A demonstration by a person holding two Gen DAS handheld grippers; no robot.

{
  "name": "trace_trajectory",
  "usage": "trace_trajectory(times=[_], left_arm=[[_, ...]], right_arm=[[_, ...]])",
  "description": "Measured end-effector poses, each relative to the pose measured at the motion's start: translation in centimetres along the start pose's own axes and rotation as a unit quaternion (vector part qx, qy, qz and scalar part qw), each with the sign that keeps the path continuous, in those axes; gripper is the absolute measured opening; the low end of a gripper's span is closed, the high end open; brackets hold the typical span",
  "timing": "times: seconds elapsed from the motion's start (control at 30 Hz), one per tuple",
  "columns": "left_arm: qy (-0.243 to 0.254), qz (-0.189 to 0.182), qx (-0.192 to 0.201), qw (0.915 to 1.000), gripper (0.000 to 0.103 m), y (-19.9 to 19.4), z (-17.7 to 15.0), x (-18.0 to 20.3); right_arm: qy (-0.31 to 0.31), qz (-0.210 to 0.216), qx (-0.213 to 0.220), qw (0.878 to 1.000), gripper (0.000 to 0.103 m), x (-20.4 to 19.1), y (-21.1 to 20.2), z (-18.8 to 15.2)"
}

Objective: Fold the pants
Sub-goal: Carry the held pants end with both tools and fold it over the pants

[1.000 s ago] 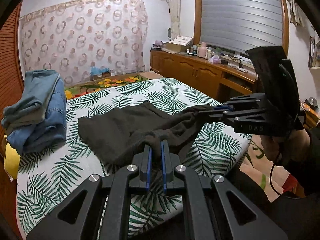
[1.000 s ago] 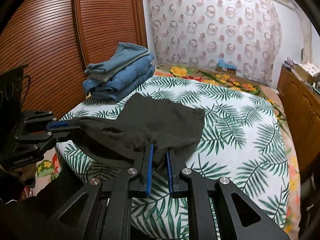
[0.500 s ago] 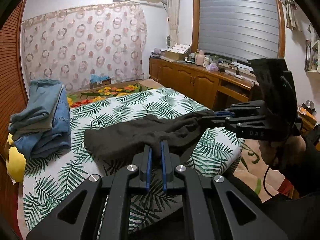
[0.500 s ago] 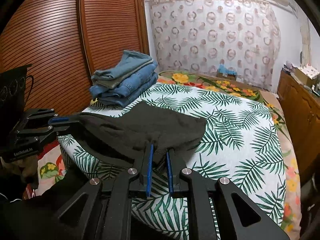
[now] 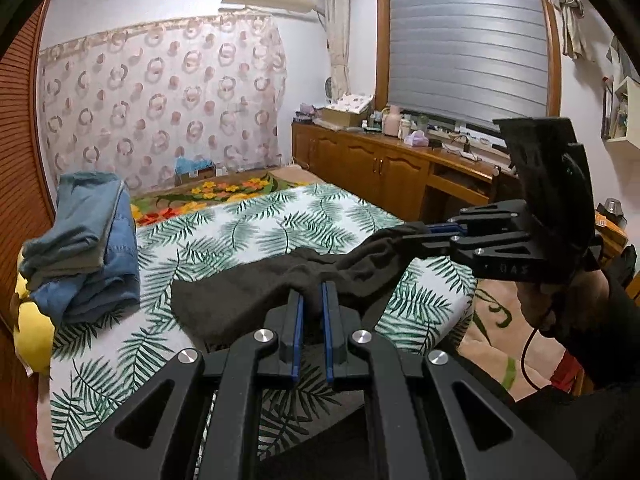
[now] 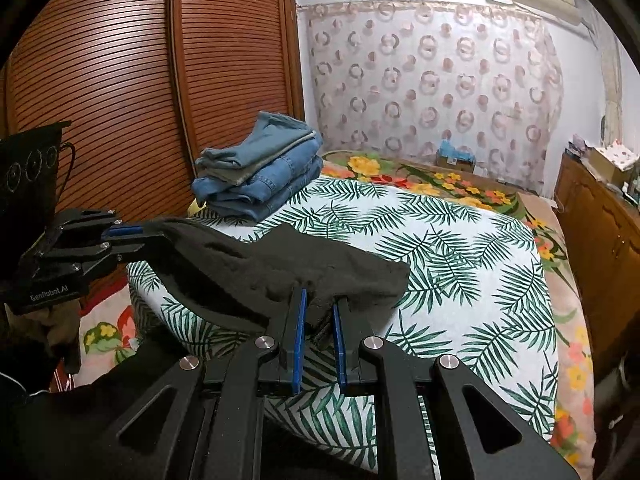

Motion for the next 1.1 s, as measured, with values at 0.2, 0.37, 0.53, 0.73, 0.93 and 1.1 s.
trace_trajectory(times=[0.2, 0.37, 0.53, 0.73, 0.93, 1.1], left_arm=[[-0.005, 0.017, -0.023, 0.9996, 0.009, 2.0, -1.9, -1.5], [-0.006, 0.033, -0.016, 0.9993, 0.009, 3.7, -1.4, -3.0], [-0.014, 0.047, -0.011, 0.9988, 0.009, 5.2, -0.5, -4.6], [-0.038, 0.058, -0.013, 0.9975, 0.009, 6.6, -0.7, -6.5], [-0.037, 0.074, -0.029, 0.9961, 0.009, 7.5, -1.8, -7.4], [-0.042, 0.079, -0.042, 0.9951, 0.009, 7.9, -2.4, -7.9]], right_arm=[[0.008, -0.015, -0.019, 1.0, 0.012, 0.8, 2.5, -0.4], [0.018, -0.024, -0.016, 0.999, 0.012, 1.0, 5.2, 0.3], [0.022, -0.031, -0.005, 0.999, 0.012, 1.5, 8.0, 1.3], [0.037, -0.037, -0.01, 0.999, 0.012, 2.5, 10.6, 0.9], [0.033, -0.036, -0.028, 0.998, 0.012, 2.7, 12.6, 0.1], [0.035, -0.036, -0.036, 0.998, 0.012, 3.1, 13.9, 0.0]])
Point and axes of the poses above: each gripper's, at about its wrist camera, not at the fingertips, and y roughly the way its jaws point, x to its right, z to its top, the point moved 6 cm from there along y, roughly the way its jaws point, and after that the axes turned 15 degrees about x, right-handed, at the moved point
